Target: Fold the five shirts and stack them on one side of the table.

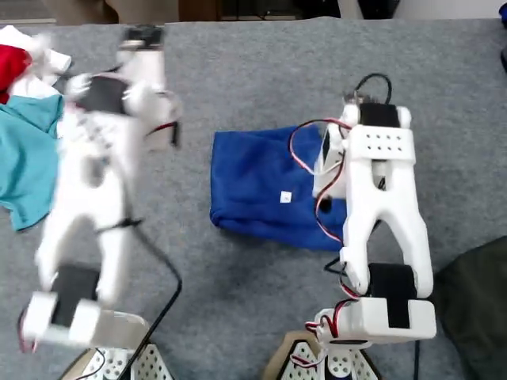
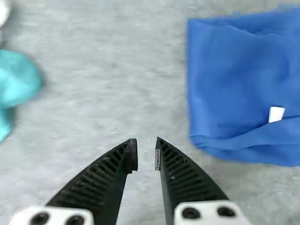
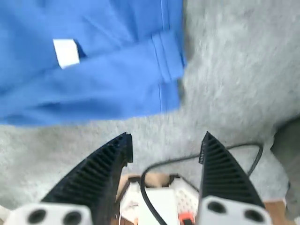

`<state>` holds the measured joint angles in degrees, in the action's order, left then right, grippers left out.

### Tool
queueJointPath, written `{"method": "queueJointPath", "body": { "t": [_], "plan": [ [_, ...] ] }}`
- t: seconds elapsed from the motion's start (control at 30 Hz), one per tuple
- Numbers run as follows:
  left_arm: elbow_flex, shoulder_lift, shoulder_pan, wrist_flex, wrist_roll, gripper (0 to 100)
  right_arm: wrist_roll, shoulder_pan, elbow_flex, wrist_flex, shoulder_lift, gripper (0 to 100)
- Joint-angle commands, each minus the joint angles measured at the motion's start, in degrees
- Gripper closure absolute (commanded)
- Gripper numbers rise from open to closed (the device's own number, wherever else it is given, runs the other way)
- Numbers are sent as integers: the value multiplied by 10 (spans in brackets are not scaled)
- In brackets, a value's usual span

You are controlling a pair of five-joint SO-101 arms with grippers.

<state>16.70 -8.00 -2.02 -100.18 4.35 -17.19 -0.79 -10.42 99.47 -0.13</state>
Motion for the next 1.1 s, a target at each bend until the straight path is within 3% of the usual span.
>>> {"method": "queueJointPath", "body": {
  "t": [0.0, 0.23, 0.4, 0.57, 0.73, 1.07],
  "plan": [
    [-84, -165, 75, -6, 42, 915, -4, -7, -45, 5, -33, 783],
    [-244, -327, 165, 7, 111, 914, -146, -23, -81, -13, -33, 814],
    [-309, -351, 173, 21, 111, 914, -251, -98, -85, -76, -33, 813],
    [-312, -351, 172, 22, 110, 914, -301, -109, -90, -159, -28, 807],
    [-313, -351, 174, 19, 98, 914, -421, -53, -151, -286, -22, 706],
    [-308, -276, 172, 19, 52, 914, -522, -117, -225, -350, -13, 509]
  ]
}}
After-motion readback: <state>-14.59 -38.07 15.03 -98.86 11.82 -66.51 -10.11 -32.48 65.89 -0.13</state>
